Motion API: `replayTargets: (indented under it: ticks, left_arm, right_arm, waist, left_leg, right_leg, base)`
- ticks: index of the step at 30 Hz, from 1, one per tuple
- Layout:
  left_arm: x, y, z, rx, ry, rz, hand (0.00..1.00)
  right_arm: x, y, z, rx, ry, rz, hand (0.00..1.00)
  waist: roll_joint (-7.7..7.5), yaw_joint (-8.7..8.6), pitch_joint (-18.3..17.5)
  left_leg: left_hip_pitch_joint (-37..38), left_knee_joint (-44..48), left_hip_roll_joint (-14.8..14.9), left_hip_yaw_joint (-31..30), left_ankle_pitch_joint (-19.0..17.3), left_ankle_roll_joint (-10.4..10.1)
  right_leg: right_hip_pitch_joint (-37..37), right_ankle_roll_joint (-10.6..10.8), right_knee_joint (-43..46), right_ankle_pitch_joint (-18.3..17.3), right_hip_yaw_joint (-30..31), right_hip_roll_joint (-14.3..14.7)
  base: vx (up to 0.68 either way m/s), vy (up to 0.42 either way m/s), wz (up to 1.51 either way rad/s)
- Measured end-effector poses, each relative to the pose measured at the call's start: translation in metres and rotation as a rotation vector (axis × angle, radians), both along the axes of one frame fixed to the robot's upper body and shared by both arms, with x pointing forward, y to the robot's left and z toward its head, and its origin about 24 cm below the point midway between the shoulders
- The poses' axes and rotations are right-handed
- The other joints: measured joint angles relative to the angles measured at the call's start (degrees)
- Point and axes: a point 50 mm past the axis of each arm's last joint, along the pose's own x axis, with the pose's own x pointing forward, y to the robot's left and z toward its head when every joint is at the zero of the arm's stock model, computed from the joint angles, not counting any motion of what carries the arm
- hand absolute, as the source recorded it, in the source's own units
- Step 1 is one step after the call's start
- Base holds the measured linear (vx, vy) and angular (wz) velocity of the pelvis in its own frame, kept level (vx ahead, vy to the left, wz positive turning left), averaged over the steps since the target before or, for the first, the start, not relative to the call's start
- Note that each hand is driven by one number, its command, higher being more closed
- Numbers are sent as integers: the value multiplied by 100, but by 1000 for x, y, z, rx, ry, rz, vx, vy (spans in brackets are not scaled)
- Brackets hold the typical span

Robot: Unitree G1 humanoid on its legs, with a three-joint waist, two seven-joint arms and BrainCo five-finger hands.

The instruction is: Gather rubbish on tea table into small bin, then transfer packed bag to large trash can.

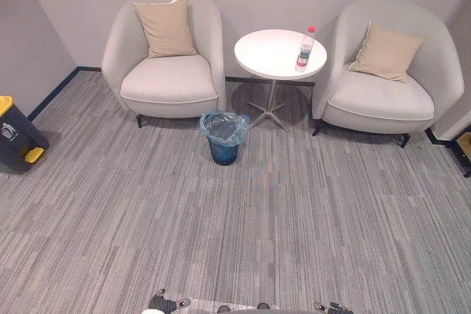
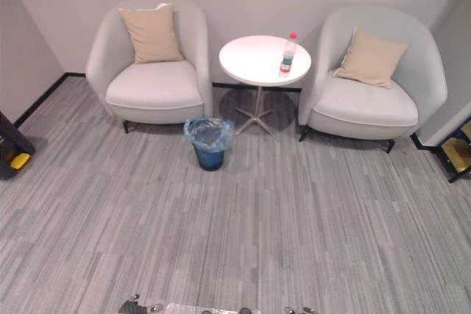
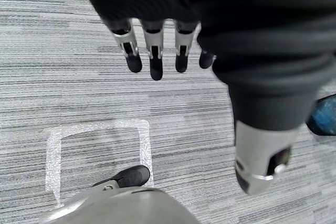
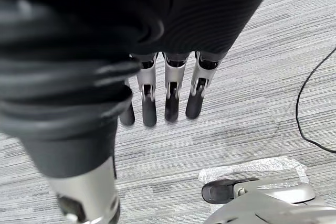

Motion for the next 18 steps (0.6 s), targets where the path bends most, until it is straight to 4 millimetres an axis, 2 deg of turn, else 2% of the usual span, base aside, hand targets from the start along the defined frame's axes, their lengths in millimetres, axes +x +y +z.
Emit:
replayTargets:
  ticks: [18]
  left_arm:
    - [0, 2, 0, 3, 2, 0, 0]
  right_arm:
    - [0, 1, 0, 5, 1, 0, 0]
  waist:
    - [-41, 9, -5]
  left_leg:
    - [0, -3, 13, 168, -6, -4]
  right_leg:
    - [-51, -6, -40, 44, 180, 12]
  base:
    - [-37, -14, -5]
